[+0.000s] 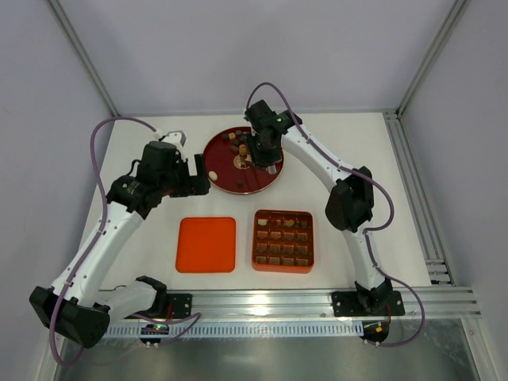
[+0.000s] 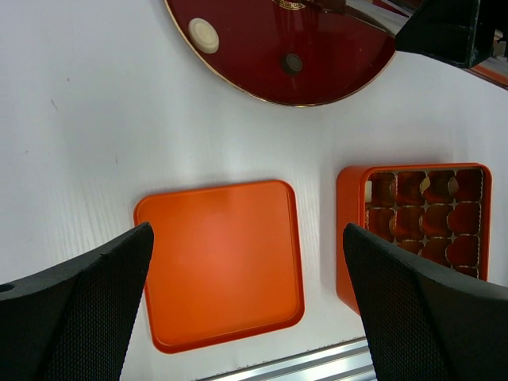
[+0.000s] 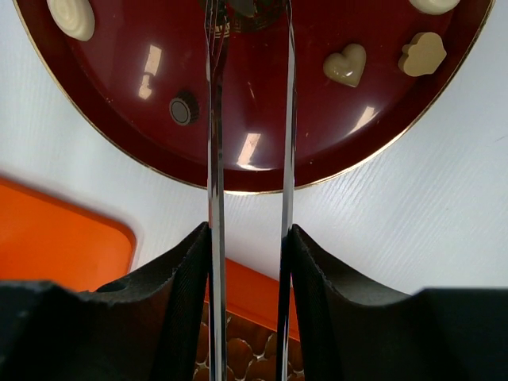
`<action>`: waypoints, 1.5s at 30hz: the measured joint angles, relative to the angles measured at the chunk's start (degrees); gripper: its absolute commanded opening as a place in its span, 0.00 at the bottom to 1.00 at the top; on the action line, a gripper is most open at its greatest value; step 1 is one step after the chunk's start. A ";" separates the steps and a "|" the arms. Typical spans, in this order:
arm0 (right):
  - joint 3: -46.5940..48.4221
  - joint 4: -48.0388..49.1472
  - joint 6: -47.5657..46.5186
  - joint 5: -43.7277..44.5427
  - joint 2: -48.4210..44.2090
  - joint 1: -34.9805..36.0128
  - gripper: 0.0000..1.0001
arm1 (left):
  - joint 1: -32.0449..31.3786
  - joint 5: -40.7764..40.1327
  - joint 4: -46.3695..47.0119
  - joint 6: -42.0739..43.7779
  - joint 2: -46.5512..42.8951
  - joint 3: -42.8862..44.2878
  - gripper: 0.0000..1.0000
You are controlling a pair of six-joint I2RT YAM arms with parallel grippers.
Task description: Pack the chocolate
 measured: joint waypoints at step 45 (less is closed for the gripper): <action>2.43 0.79 0.22 -2.86 3.67 -0.55 0.33 | 0.00 -0.46 -0.63 0.37 0.00 0.00 1.00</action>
